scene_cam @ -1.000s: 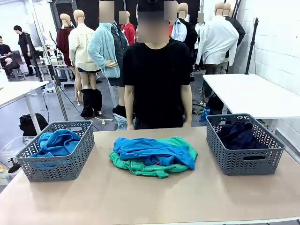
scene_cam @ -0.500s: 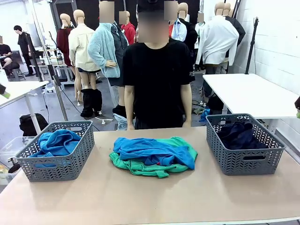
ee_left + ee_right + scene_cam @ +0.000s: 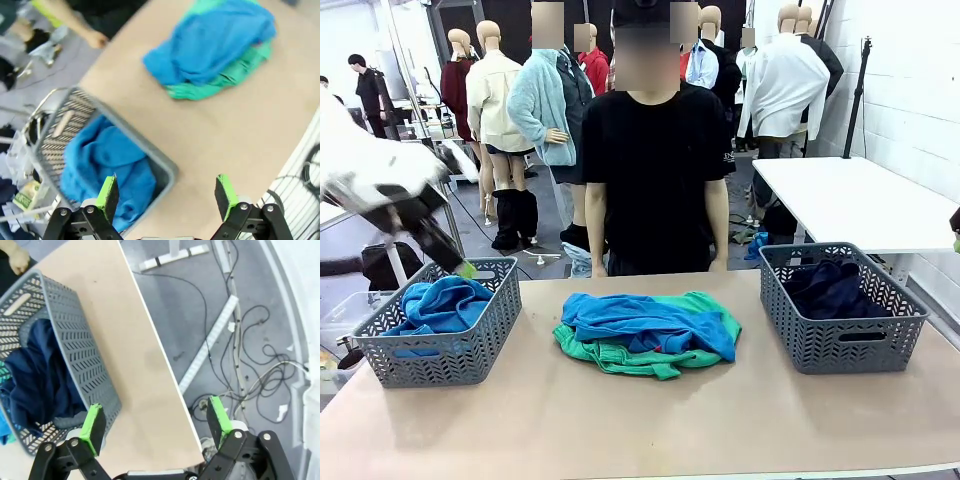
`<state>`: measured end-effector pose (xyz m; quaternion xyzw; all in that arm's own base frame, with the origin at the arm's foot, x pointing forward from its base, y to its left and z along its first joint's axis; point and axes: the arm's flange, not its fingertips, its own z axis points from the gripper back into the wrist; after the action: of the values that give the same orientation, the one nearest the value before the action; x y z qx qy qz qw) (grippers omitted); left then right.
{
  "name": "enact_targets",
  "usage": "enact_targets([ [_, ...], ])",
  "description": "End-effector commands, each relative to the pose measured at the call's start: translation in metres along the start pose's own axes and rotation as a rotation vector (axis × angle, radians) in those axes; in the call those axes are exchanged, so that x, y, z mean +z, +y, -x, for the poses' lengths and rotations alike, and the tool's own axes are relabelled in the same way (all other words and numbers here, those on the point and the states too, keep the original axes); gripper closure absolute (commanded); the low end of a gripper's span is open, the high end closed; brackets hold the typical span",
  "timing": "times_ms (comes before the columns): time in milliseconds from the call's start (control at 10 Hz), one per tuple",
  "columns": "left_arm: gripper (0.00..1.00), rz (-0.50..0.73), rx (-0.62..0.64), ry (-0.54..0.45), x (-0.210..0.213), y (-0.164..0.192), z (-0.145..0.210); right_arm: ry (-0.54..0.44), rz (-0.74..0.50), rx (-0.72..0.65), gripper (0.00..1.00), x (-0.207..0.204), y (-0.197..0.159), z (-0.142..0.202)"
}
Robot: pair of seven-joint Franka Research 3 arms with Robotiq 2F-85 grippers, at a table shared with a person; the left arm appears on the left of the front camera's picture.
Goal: Sort the tops and bottoms.
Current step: Lift clothes from the center of the table with your left hand.
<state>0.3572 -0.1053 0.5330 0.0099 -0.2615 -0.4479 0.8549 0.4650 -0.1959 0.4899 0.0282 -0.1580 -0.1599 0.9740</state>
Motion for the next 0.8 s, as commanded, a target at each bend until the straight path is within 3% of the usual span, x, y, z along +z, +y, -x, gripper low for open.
enact_targets([
  [0,0.00,-0.055,0.085,-0.048,0.029,0.023,0.007,0.011,0.015,-0.010,0.00,0.002,0.001,0.000],
  [500,0.00,-0.051,0.066,-0.055,0.030,0.025,0.007,0.011,0.015,-0.010,0.00,0.002,0.001,0.000],
  [700,0.00,0.053,-0.080,-0.096,-0.006,0.021,-0.026,0.011,0.015,-0.010,0.00,0.002,0.001,0.000],
])
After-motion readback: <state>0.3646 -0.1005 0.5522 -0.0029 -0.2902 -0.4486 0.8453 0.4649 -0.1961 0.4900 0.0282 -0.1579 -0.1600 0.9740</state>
